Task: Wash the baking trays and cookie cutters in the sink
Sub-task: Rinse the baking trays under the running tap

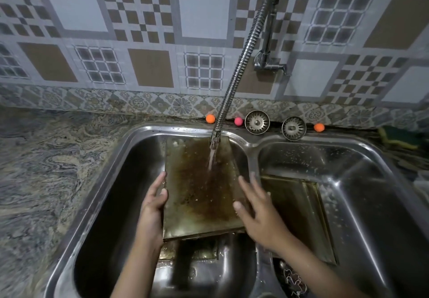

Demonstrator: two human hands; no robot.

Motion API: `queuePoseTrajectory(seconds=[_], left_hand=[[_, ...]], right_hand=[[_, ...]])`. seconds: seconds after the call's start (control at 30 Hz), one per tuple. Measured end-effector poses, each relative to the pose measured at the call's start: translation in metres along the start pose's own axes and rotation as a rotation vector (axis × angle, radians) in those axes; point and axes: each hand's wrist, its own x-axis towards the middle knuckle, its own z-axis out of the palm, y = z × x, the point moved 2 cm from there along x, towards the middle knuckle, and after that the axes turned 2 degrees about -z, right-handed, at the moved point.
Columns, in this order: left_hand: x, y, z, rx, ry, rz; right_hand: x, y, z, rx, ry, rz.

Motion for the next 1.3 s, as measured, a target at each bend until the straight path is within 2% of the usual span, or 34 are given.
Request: queuePoseTrajectory(seconds=[0.07, 0.13, 0.2, 0.3, 0.4, 0.53, 0.63, 0.8, 0.9, 1.07, 1.3], left_hand=[[0.001, -0.006, 0.001, 0.003, 0.014, -0.008], [0.001, -0.013, 0.008, -0.002, 0.003, -0.015], [0.003, -0.02, 0.012, 0.002, -0.002, -0.012], [0.009, -0.027, 0.02, 0.104, -0.065, -0.013], [0.017, -0.035, 0.017, 0.295, -0.098, -0.096], [0.043, -0.049, -0.019, 0.829, 0.055, -0.124], [0.064, -0.067, -0.051, 1.028, 0.144, -0.205], [0.093, -0.089, -0.095, 1.376, 0.144, -0.318], [0.099, -0.09, -0.103, 1.549, 0.201, -0.303], [0.089, -0.078, -0.089, 1.637, 0.294, -0.196], [0.083, -0.071, -0.081, 1.616, 0.265, -0.092]], right_hand=[[0.003, -0.003, -0.01, 0.469, 0.086, 0.177], [0.006, -0.01, -0.012, 0.788, 0.133, 0.285], [0.008, -0.014, -0.016, 0.971, 0.189, 0.32], [0.007, -0.023, -0.038, 1.041, 0.289, 0.321], [0.0, -0.036, -0.08, 0.911, 0.367, 0.263], [-0.019, -0.042, -0.143, 0.712, 0.477, 0.188], [-0.033, -0.036, -0.164, 0.516, 0.513, 0.193], [-0.04, -0.005, -0.13, 0.046, 0.372, 0.347], [-0.038, 0.03, -0.088, -0.143, 0.266, 0.396], [-0.032, 0.073, -0.026, -0.286, 0.167, 0.43], [-0.015, 0.11, 0.011, -0.361, -0.077, 0.573]])
